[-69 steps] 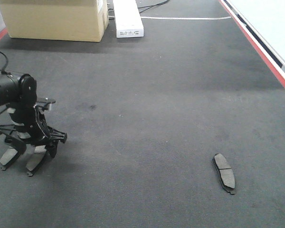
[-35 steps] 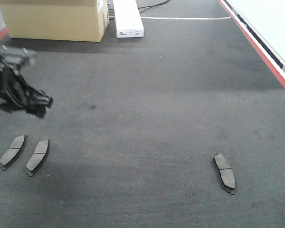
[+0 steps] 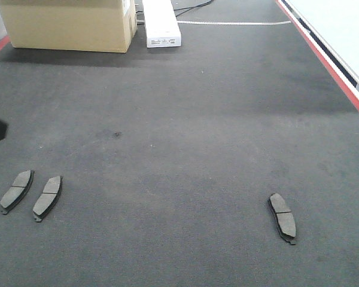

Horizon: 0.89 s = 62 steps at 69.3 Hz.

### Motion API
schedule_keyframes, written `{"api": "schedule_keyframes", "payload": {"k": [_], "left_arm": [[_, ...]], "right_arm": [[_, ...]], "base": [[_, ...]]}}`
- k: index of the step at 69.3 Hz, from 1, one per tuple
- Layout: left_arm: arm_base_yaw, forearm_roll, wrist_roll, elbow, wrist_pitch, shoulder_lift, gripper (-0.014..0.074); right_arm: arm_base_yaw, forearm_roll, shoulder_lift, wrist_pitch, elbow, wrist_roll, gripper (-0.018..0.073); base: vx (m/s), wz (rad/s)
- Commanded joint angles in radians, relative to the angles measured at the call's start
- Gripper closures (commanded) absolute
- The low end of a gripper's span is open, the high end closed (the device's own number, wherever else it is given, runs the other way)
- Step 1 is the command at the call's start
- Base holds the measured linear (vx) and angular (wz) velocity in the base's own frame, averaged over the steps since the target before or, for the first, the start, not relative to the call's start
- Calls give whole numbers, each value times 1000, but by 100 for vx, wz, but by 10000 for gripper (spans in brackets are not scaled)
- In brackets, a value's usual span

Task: Move and align brake pads A on conveyor
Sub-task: 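Open the left gripper and lift it away from the pad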

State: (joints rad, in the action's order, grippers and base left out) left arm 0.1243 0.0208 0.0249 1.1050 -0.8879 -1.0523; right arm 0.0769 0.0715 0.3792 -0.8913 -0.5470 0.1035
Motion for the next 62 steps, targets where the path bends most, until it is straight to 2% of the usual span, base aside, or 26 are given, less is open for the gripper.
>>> {"api": "schedule_keyframes", "payload": {"k": [1, 25, 37, 47, 62], "left_arm": [[5, -5, -16, -71, 97, 148, 80], [5, 4, -13, -366, 105, 591, 80], [5, 3, -13, -433, 40, 743, 80], [5, 4, -13, -455, 13, 816, 80], [5, 3, -9, -455, 15, 831, 80]], "right_arm": [[-8, 10, 9, 85, -28, -5, 564], [-8, 10, 9, 85, -28, -5, 564], [-8, 10, 9, 85, -28, -5, 564], [-8, 10, 9, 85, -28, -5, 564], [-8, 10, 9, 85, -28, -5, 564]], "base": [[0, 0], [0, 0], [0, 0], [0, 0], [0, 0]]}}
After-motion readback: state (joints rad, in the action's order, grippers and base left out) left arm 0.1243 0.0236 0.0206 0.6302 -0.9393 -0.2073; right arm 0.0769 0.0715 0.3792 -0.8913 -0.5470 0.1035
